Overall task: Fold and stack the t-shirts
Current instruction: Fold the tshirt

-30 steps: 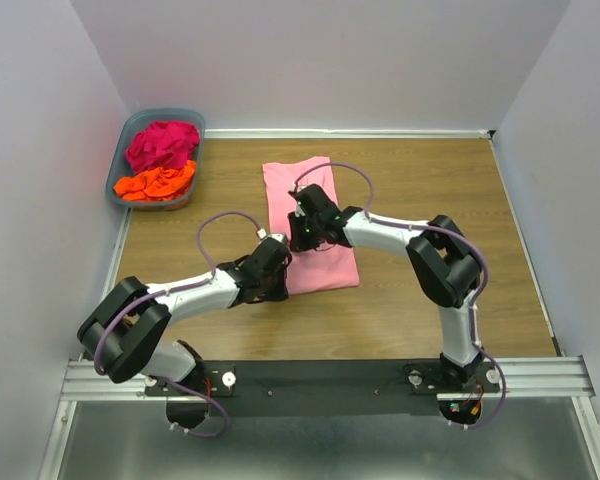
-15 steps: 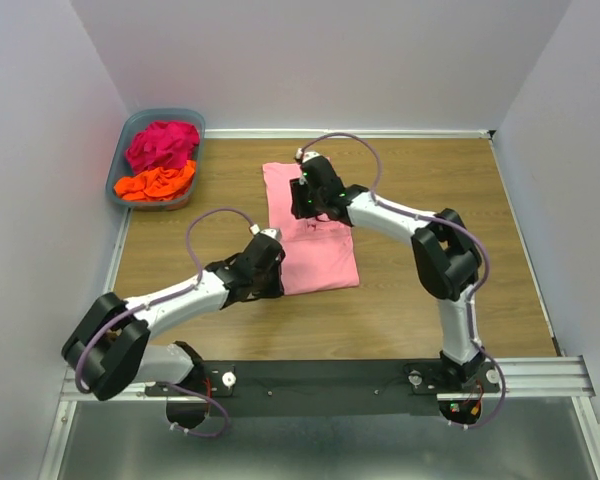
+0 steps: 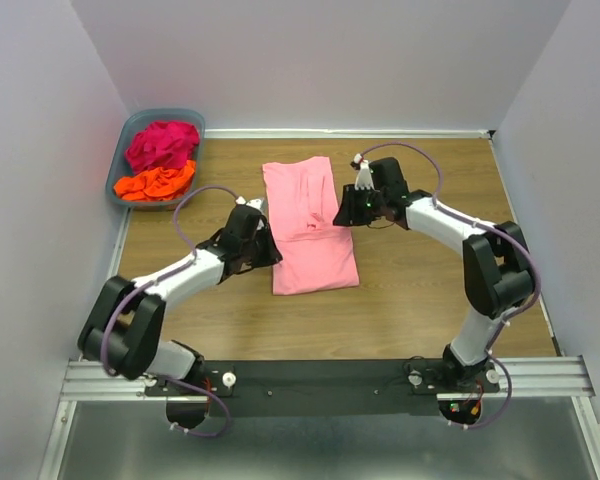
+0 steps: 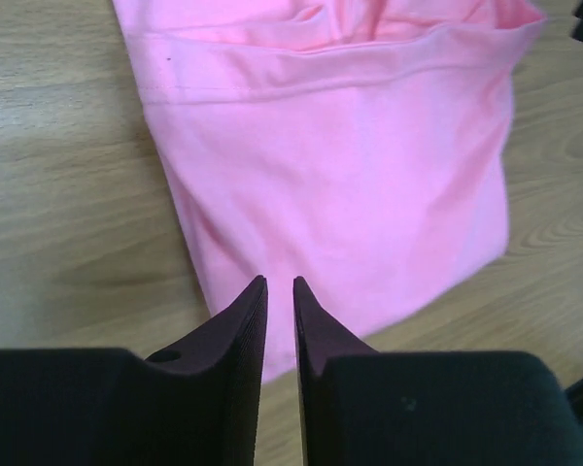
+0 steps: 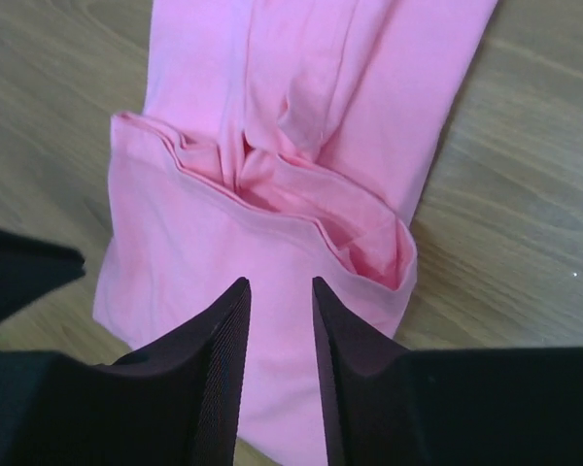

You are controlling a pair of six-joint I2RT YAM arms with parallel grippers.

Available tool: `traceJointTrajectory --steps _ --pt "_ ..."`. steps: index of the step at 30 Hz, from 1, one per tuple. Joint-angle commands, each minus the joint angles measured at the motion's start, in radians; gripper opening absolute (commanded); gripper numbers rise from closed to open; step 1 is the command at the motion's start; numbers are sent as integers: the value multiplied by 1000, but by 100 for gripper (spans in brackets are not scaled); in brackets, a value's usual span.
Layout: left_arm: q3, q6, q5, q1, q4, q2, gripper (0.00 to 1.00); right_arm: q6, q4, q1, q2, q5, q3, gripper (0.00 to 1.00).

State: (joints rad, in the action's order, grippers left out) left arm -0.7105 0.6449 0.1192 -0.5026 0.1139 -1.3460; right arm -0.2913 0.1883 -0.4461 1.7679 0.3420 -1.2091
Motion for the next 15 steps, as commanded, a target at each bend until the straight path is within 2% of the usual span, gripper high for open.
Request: traceJointTrajectory --steps 1,6,7,15 --pt "-55 -82 83 47 -101 -143 18 49 10 46 72 231 28 37" --pt "-138 -132 112 105 -131 -286 11 81 10 84 162 247 -21 36" --pt "-161 -137 118 127 -132 -303 6 83 10 92 174 244 -32 35" --pt "-191 -137 161 205 -146 -395 6 67 10 138 297 227 -151 32"
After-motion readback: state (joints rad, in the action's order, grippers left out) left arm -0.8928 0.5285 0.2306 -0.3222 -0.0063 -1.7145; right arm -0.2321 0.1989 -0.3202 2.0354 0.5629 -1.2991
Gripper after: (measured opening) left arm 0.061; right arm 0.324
